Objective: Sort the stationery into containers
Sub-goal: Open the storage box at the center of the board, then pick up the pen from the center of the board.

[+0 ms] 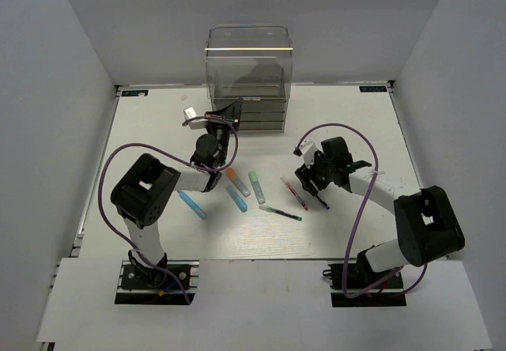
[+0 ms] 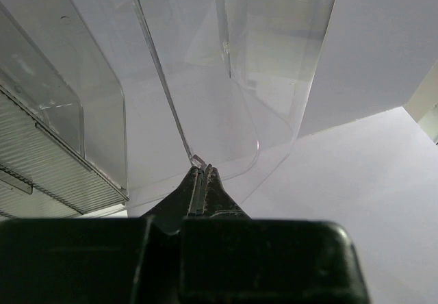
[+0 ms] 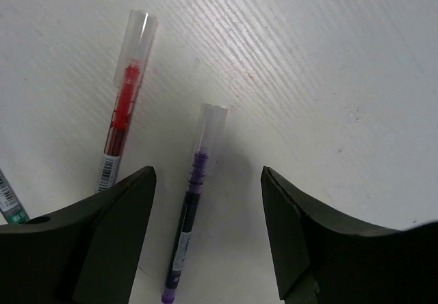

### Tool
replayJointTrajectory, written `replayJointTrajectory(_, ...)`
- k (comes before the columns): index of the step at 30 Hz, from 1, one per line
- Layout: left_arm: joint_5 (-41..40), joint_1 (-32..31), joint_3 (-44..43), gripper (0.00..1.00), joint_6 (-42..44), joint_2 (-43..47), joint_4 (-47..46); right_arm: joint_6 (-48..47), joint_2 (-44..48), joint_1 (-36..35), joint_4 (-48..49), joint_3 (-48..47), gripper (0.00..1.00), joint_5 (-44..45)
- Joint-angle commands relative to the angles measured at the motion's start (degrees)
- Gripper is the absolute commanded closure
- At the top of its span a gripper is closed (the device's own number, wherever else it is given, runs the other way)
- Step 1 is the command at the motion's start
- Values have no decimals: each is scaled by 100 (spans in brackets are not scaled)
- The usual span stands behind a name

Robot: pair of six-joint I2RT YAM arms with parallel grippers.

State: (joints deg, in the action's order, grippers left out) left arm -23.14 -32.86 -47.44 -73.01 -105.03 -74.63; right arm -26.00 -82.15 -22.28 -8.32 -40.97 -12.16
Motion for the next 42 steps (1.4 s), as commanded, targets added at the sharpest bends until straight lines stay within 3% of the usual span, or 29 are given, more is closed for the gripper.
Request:
replayJointTrajectory(1, 90, -10, -213, 100, 121, 352, -227, 7, -90, -39, 234, -271, 31, 320)
replayJointTrajectory(8, 90, -10, -318, 100, 121, 352, -227, 69, -231, -39, 146, -289, 40, 285)
replayJointTrajectory(19, 90, -10, -318, 100, 121, 352, -227, -37, -337, -48, -117, -297, 41, 135)
replayJointTrajectory(26, 90, -10, -318, 100, 121, 405, -175, -98, -635, -83, -249, -359, 48, 109)
replayJointTrajectory(30, 90, -10, -371, 100, 121, 405, -175, -160, -811, -74, -311, -385, 61, 144)
replayJointTrajectory(33, 90, -10, -371, 100, 121, 405, -175, -300, -882, -92, -416, -411, 81, 39)
replayJointTrajectory(34, 90, -10, -371, 100, 121, 405, -175, -370, -873, -92, -460, -420, 93, 13)
replayJointTrajectory(36, 90, -10, -371, 100, 121, 405, -175, -484, -829, -83, -513, -491, 100, -75)
replayJointTrajectory(42, 90, -10, -371, 100, 121, 457, -122, -1204, -583, -74, -426, -955, 100, -400)
